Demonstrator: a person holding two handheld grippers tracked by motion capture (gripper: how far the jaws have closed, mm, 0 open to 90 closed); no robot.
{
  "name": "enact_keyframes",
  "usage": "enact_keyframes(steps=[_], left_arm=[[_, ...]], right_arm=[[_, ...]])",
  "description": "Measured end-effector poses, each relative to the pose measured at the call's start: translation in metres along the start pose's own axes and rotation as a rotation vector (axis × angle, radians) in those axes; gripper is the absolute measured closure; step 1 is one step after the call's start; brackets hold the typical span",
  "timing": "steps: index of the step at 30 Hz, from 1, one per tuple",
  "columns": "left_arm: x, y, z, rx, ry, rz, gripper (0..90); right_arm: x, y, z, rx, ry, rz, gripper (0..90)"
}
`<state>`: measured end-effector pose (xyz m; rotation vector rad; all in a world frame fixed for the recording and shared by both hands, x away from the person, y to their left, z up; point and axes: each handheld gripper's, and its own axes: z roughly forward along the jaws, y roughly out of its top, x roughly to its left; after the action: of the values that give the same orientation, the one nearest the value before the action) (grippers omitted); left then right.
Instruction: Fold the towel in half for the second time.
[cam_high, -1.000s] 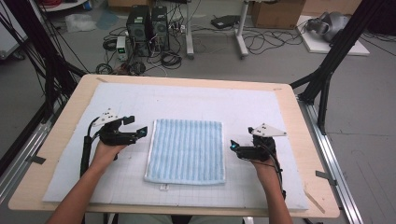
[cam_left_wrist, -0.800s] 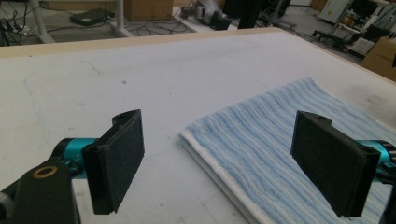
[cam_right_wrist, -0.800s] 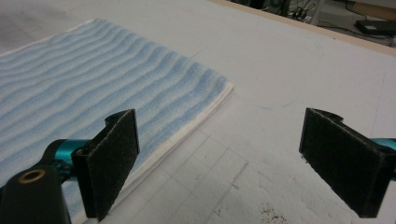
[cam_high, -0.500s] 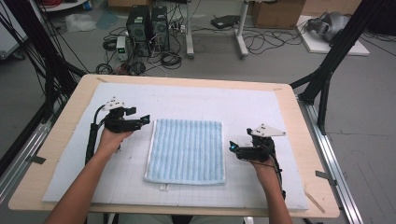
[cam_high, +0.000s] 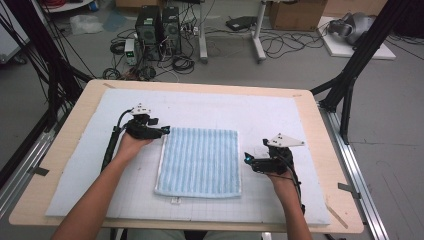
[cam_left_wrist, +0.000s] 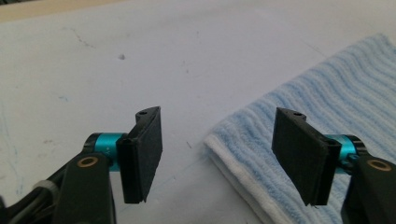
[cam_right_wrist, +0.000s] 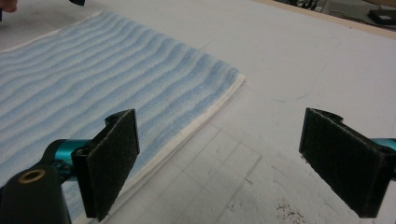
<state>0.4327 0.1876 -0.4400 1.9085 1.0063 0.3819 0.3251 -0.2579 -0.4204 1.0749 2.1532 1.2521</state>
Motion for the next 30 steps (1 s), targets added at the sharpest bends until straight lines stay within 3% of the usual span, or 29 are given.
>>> enact_keyframes(steps=[3, 8, 14, 20, 24, 27, 30], left_arm=[[-0.002, -0.002, 0.005, 0.025, -0.013, 0.008, 39.8], [-0.006, -0.006, 0.012, 0.080, -0.016, 0.059, 49.8], [-0.009, -0.006, 0.013, 0.086, -0.017, 0.091, 59.6], [-0.009, -0.006, 0.013, 0.083, -0.024, 0.090, 66.1], [-0.008, -0.006, 0.013, 0.079, -0.014, 0.066, 71.9], [-0.008, -0.005, 0.013, 0.054, 0.039, 0.090, 64.2], [-0.004, -0.003, 0.014, 0.037, 0.047, 0.093, 55.9]], right_arm=[[0.000, 0.000, 0.000, 0.002, 0.002, 0.001, 11.3], [0.000, -0.001, 0.001, 0.010, 0.003, 0.006, 11.3], [0.000, -0.001, 0.001, 0.011, 0.005, 0.000, 11.3], [0.000, -0.001, 0.002, 0.017, 0.006, 0.000, 11.3], [0.001, -0.001, 0.004, 0.020, 0.008, -0.002, 11.3], [0.002, -0.001, 0.005, 0.026, 0.011, -0.001, 11.3], [0.001, -0.001, 0.005, 0.027, 0.015, 0.000, 11.3]])
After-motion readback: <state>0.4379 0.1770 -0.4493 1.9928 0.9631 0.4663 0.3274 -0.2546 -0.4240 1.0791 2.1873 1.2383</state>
